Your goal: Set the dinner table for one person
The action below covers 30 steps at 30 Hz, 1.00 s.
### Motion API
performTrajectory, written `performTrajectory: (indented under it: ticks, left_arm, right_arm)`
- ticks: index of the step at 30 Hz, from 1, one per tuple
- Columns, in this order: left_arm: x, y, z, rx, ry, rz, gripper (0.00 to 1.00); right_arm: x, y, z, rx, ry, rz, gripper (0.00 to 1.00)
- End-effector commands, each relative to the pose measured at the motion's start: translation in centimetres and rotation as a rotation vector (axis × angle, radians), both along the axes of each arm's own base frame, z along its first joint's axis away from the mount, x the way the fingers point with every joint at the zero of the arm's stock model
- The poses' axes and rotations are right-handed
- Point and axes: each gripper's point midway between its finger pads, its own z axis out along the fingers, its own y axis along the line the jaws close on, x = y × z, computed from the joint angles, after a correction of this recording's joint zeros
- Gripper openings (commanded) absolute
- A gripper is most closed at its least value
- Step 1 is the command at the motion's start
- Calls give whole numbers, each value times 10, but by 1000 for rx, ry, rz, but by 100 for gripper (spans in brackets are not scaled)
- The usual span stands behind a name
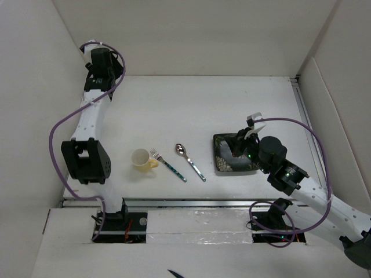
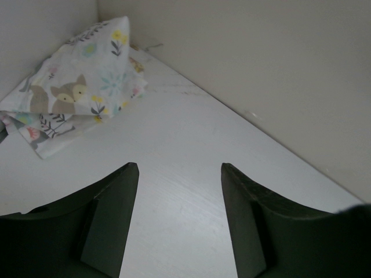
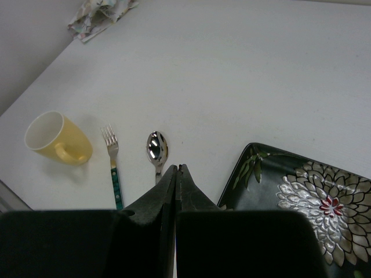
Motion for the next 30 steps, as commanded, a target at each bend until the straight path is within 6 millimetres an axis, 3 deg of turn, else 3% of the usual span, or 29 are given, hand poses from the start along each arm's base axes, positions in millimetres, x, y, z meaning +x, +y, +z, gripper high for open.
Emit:
performTrajectory:
  ticks: [1, 2, 3, 5, 6, 7, 8, 9, 10, 12, 19, 22, 30]
  left_arm:
    - [9, 52, -39, 107, 187, 115, 58]
    - [15, 58, -42, 112, 195, 120, 62]
    - [27, 64, -69, 119, 246, 121, 66]
    - [44, 79, -67, 167, 251, 134, 66]
    - [52, 84, -107, 187, 342, 135, 65]
    - [64, 94, -94, 211, 313, 159, 65]
    - [68, 101, -101, 258, 344, 166, 65]
    - [76, 105, -130, 278, 397, 160, 65]
    - [84, 108, -124, 298, 380, 167, 65]
    - [93, 116, -138, 349, 390, 177, 65]
    - [108, 126, -166, 427, 394, 181, 63]
    - [111, 130, -175, 439, 395, 200, 59]
    - [128, 132, -182, 458, 344, 204, 51]
  right_arm:
    - [0, 6, 30, 79, -97, 20, 6]
    - [0, 9, 27, 79, -95, 32, 28]
    - [1, 11, 26, 84, -97, 40, 39]
    - [3, 21, 19, 77, -87, 67, 60]
    - [4, 24, 18, 74, -83, 77, 63]
    - [5, 28, 17, 70, -78, 92, 64]
    - [6, 31, 14, 64, -71, 101, 64]
    - [10, 36, 6, 48, -49, 107, 64]
    - [10, 40, 2, 41, -39, 121, 64]
    - [14, 48, -8, 31, -12, 132, 64]
    - [22, 77, -28, 5, 31, 188, 64]
    - [22, 88, -26, 4, 28, 202, 63]
    - [25, 92, -38, -35, 40, 186, 63]
